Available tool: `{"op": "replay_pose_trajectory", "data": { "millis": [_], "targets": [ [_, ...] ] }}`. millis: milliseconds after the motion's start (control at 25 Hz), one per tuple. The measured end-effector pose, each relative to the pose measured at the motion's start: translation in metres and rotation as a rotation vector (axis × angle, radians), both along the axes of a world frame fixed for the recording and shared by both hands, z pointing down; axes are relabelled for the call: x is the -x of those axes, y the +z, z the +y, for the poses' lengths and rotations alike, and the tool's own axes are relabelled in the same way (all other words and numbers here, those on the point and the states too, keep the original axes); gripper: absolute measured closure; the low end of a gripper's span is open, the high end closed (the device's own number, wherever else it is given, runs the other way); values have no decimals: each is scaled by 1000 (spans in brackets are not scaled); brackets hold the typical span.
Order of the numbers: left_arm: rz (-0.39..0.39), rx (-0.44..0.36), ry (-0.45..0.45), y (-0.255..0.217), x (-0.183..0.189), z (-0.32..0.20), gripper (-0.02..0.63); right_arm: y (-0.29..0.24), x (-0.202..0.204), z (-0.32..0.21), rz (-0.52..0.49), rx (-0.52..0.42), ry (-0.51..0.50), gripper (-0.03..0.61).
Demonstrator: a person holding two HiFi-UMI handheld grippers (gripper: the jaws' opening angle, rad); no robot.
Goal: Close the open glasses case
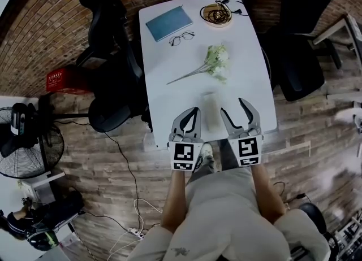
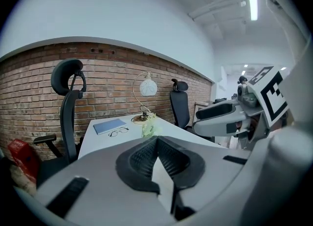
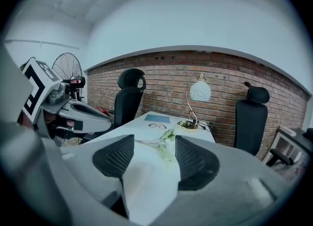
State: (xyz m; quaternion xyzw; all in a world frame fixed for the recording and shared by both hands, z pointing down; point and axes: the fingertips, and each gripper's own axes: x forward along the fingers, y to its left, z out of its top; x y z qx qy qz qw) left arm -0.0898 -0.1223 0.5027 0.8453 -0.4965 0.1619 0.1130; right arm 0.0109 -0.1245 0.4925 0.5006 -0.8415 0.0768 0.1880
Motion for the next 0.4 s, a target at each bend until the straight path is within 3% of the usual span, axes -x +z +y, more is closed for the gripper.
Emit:
{"op": "replay_pose_trajectory", "data": {
  "millis": [400],
  "targets": [
    [10, -23, 28, -6, 4, -1, 611, -8, 4, 3, 8, -16, 29, 314]
  ]
}}
